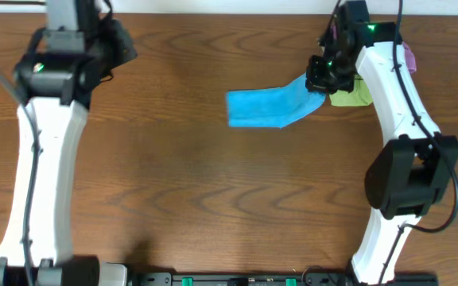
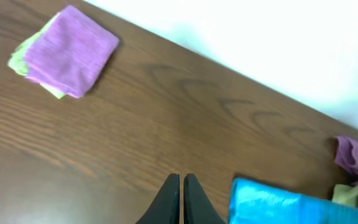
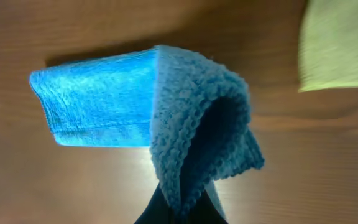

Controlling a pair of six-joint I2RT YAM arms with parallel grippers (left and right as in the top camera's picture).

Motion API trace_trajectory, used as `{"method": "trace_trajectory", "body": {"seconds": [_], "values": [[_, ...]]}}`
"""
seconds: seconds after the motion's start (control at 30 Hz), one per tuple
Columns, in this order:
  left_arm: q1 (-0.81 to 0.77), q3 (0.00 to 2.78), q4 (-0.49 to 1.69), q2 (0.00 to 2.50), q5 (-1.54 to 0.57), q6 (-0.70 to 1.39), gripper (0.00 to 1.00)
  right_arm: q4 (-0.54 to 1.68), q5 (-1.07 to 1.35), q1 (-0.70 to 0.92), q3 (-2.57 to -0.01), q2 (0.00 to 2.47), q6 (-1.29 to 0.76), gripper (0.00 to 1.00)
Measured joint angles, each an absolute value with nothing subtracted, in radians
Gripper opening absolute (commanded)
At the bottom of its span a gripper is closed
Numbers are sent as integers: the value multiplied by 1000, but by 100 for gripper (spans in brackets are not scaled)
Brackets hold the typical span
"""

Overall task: Fold the cloth
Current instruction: 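Grasp the strip's right end with the right gripper and fold it leftward, then press the folded blue cloth down and release with the right gripper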

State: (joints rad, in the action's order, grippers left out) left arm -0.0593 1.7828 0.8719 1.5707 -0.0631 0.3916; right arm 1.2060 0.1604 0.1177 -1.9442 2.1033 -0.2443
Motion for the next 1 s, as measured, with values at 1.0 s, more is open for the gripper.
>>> {"method": "trace_trajectory", "body": {"seconds": [1.0], "values": [[-60,1781,939,1548,-75,392,6,1045,-64,501,-1940,2276,-223,33]]}}
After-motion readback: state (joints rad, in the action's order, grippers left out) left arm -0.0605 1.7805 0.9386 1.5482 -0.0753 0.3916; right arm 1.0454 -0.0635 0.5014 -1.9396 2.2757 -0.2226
